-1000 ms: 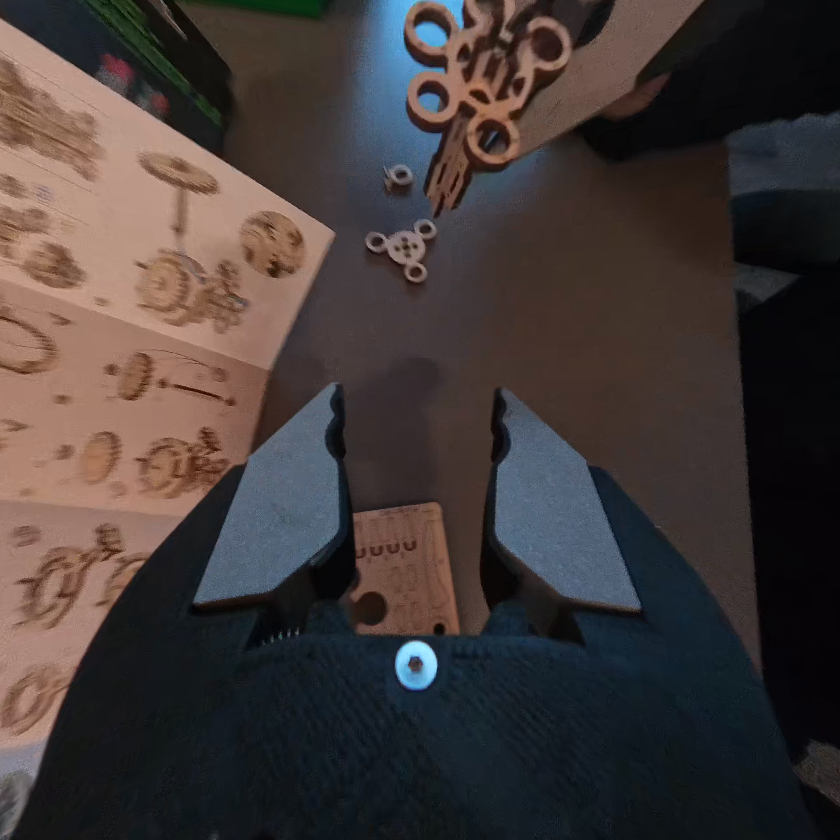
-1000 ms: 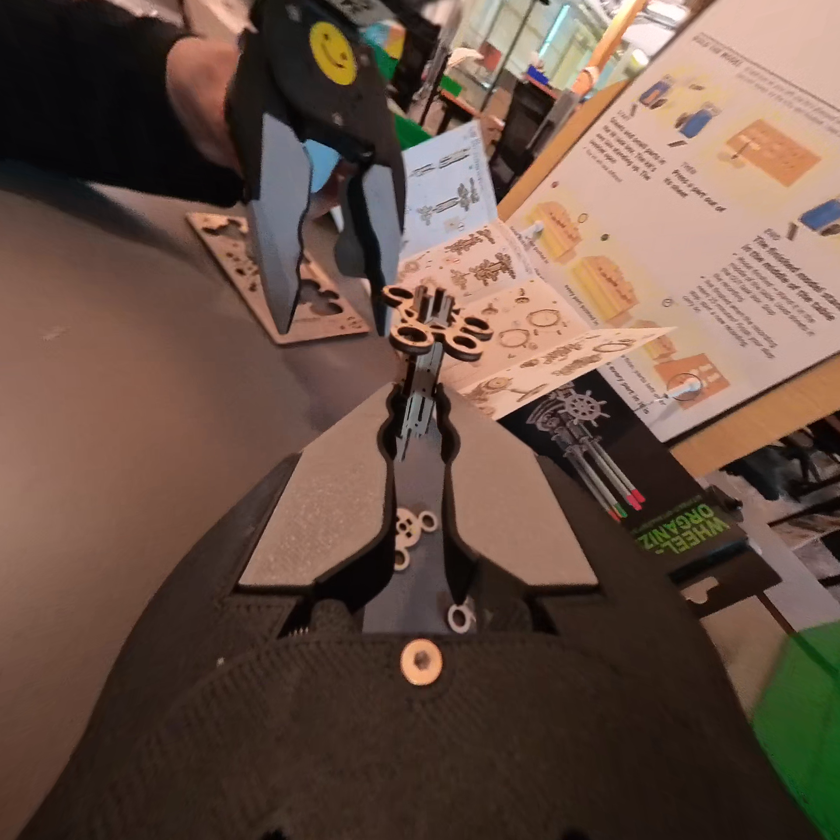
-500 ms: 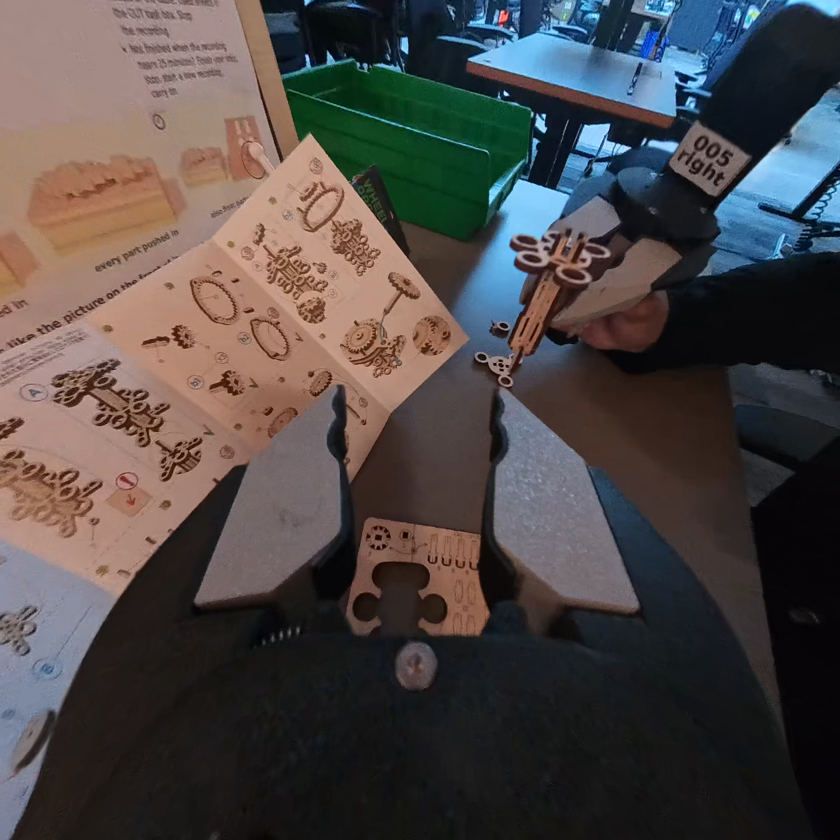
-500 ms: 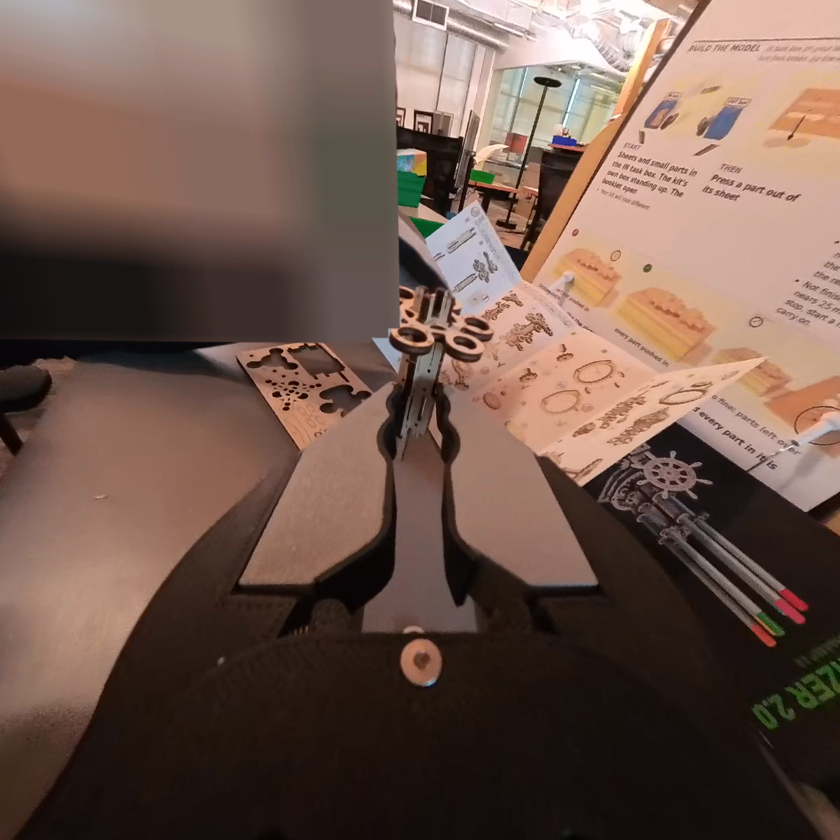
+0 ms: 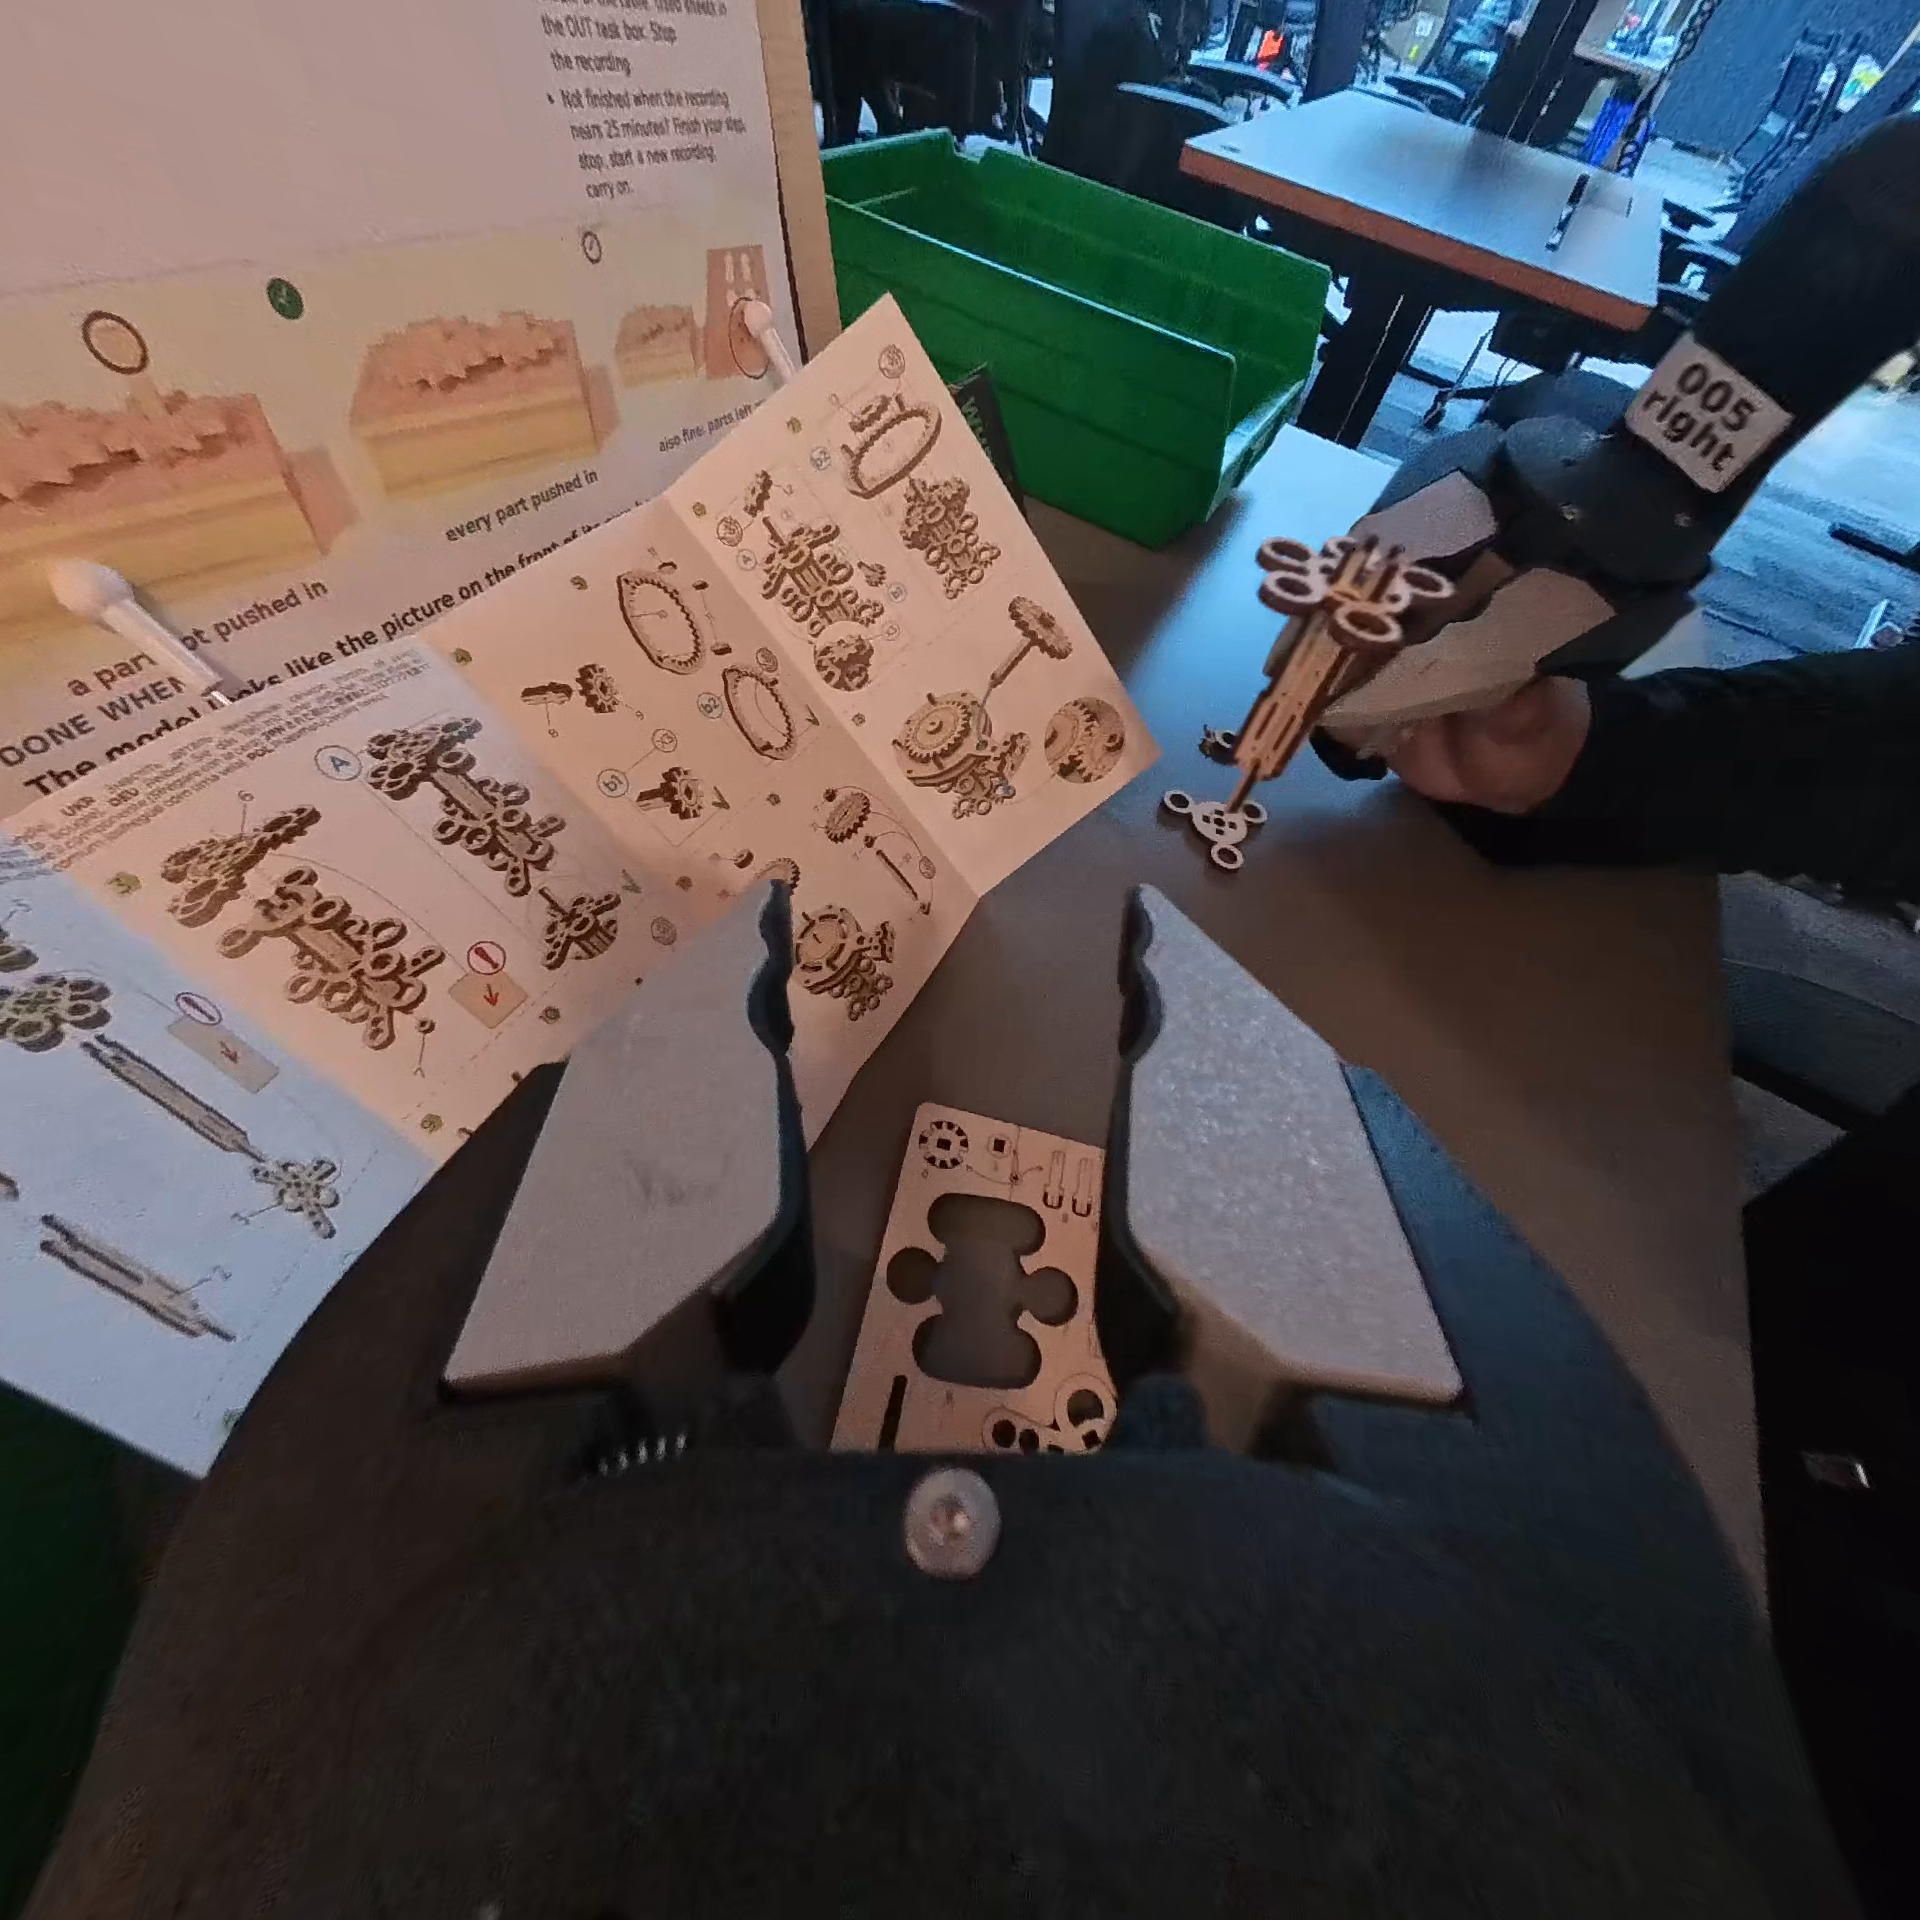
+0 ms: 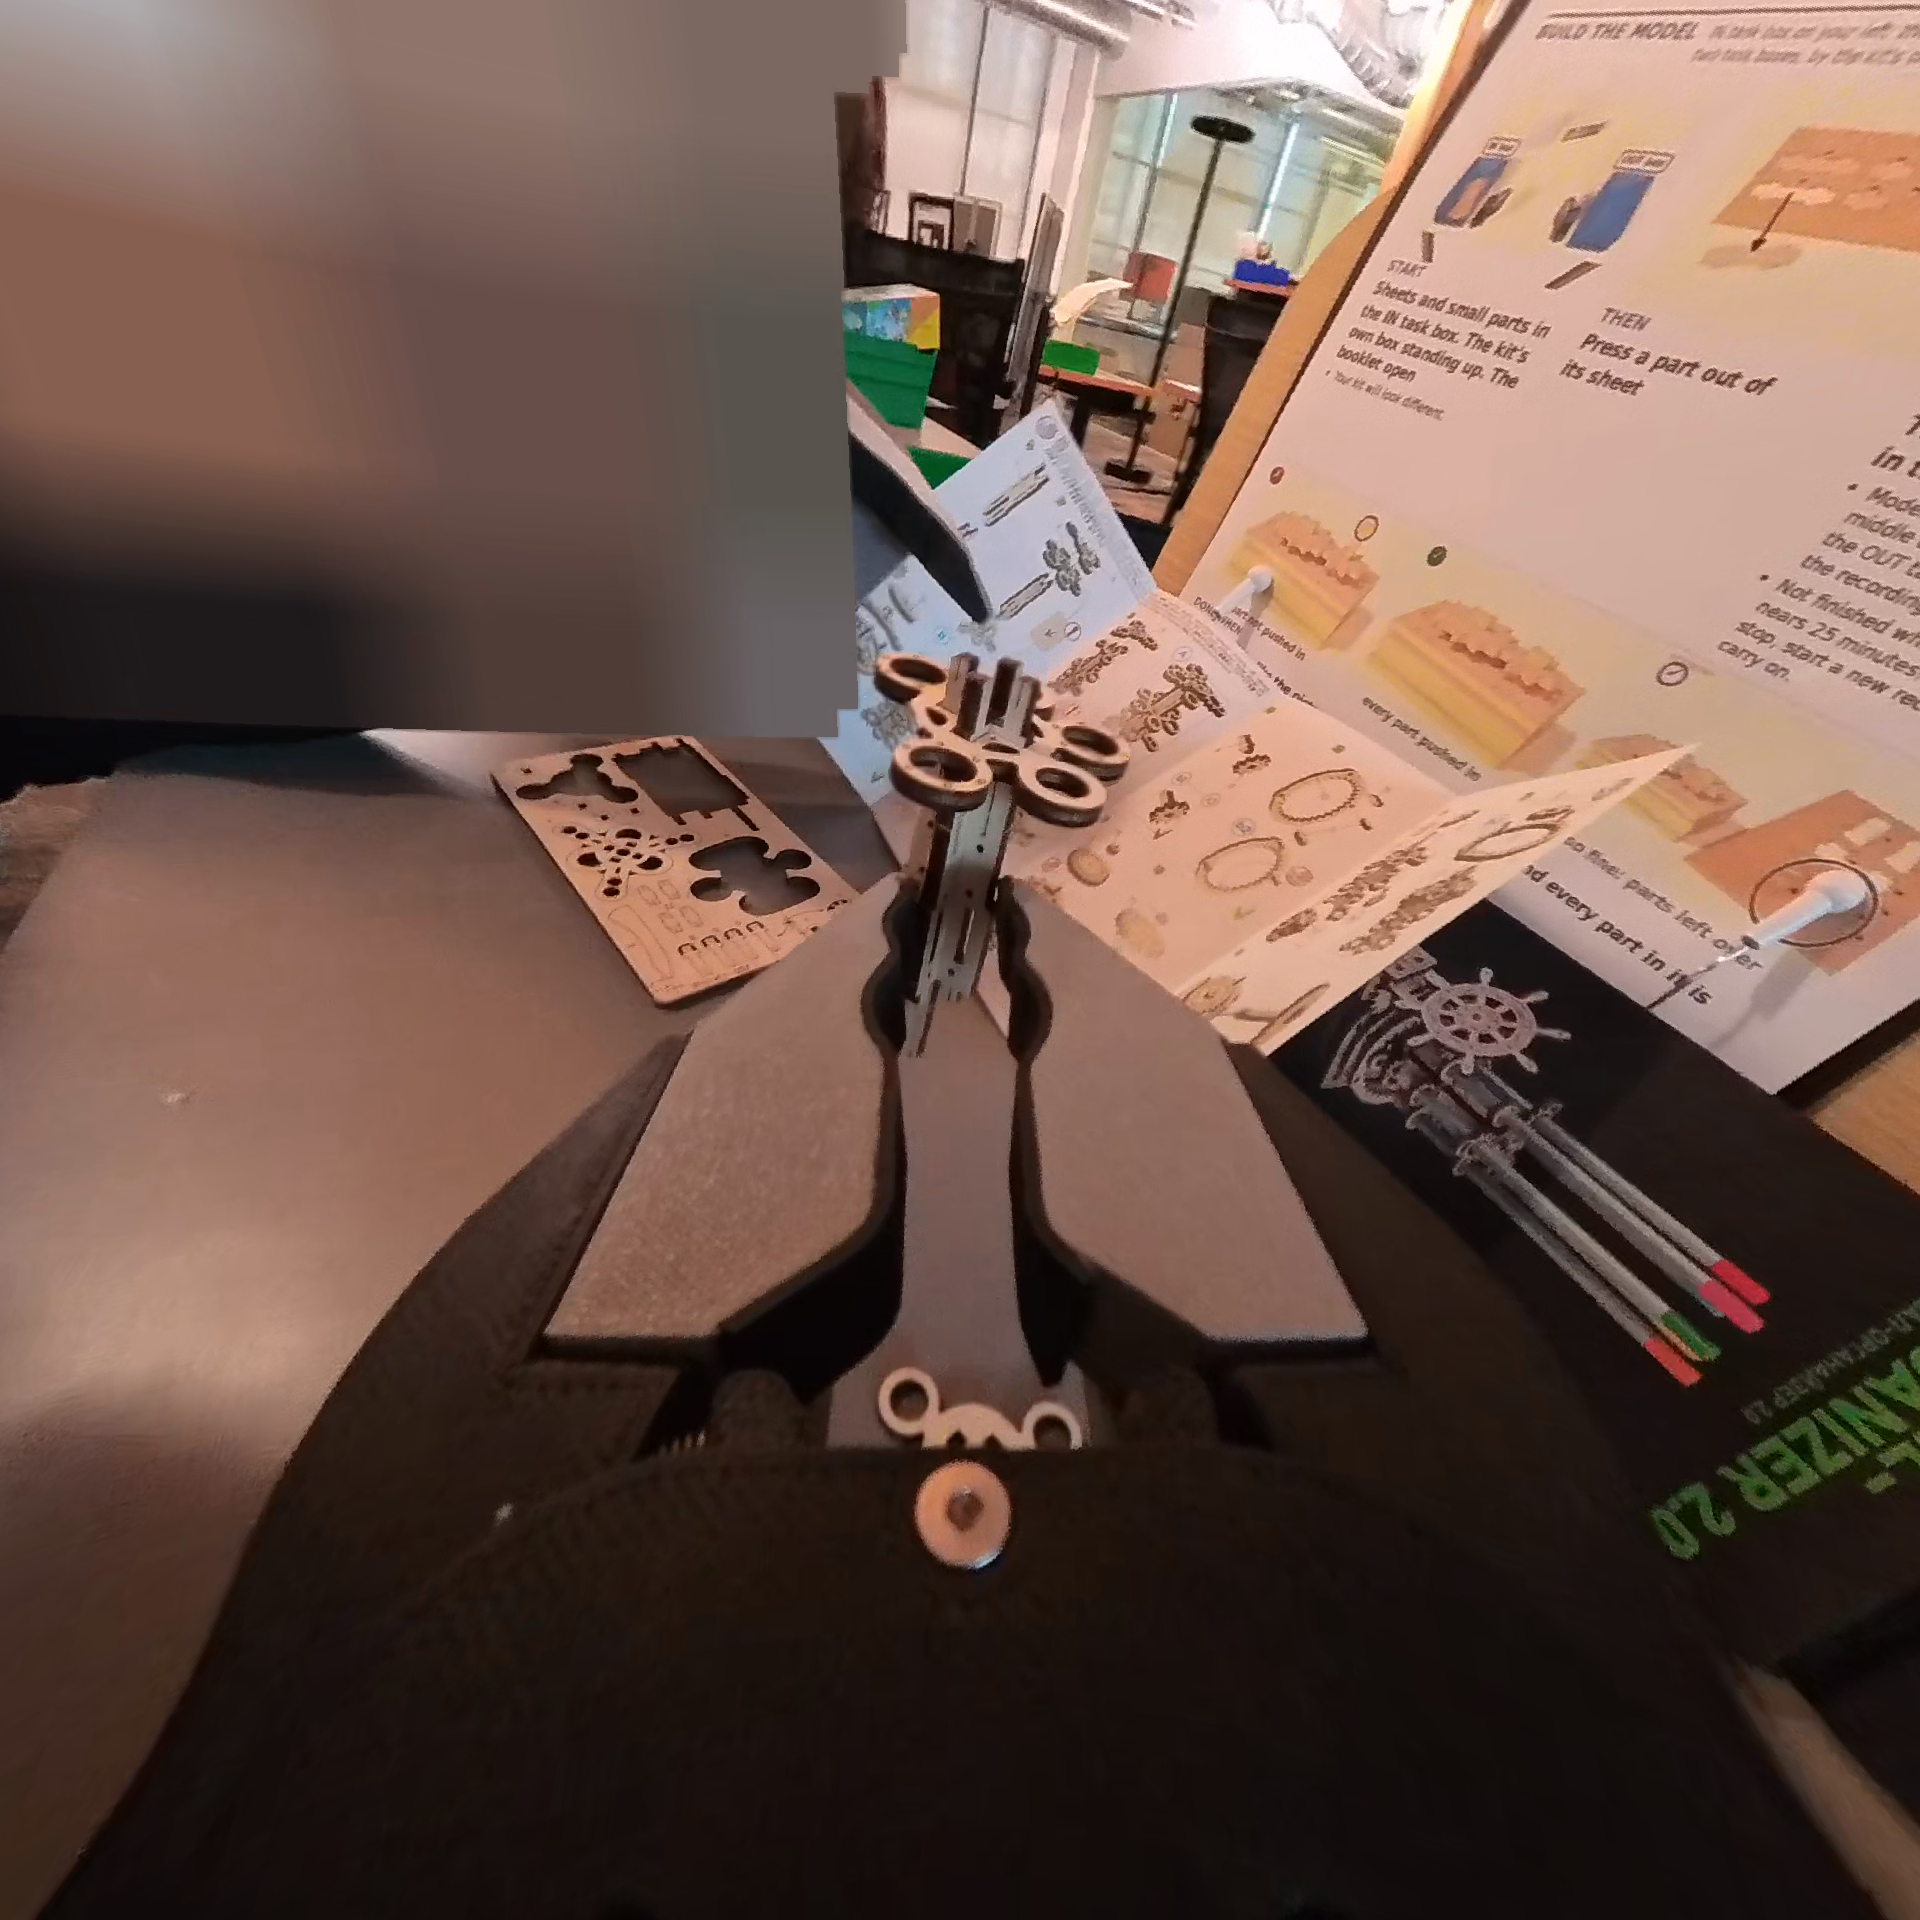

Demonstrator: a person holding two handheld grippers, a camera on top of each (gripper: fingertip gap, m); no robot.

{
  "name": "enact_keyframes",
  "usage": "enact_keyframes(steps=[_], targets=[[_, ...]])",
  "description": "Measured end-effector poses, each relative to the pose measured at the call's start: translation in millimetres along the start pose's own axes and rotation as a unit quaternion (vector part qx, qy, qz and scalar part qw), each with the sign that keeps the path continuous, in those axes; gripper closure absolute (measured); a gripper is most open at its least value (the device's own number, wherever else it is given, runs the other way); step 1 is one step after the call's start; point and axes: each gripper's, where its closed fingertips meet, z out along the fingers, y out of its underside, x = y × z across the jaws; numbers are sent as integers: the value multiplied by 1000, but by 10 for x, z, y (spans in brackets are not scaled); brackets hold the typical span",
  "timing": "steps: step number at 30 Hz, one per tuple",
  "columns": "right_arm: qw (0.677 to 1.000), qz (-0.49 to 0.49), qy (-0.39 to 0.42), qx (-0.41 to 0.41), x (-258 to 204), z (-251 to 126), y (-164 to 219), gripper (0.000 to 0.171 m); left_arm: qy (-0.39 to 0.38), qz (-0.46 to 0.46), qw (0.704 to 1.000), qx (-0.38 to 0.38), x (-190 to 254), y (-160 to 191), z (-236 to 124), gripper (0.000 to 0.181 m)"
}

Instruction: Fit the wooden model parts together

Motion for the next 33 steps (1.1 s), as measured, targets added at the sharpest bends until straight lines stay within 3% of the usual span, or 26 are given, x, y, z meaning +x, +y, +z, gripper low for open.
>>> enact_keyframes(steps=[1,13,24,30,33], targets=[[1000,6,5,5,21,19,-16,160,-2,2,1000,1,-6,-4,-6,121],[999,44,8,30,-57,302,-119,160,-32,-4,999,4,-56,20,76,123],[999,27,-26,8,-144,250,-57,160,-20,19,999,-20,53,127,213,126],[998,41,-42,8,-162,262,-37,160,12,7,1000,-28,143,174,266,127],[993,90,-67,22,-173,271,-55,160,64,-7,997,-43,315,236,327,127]])
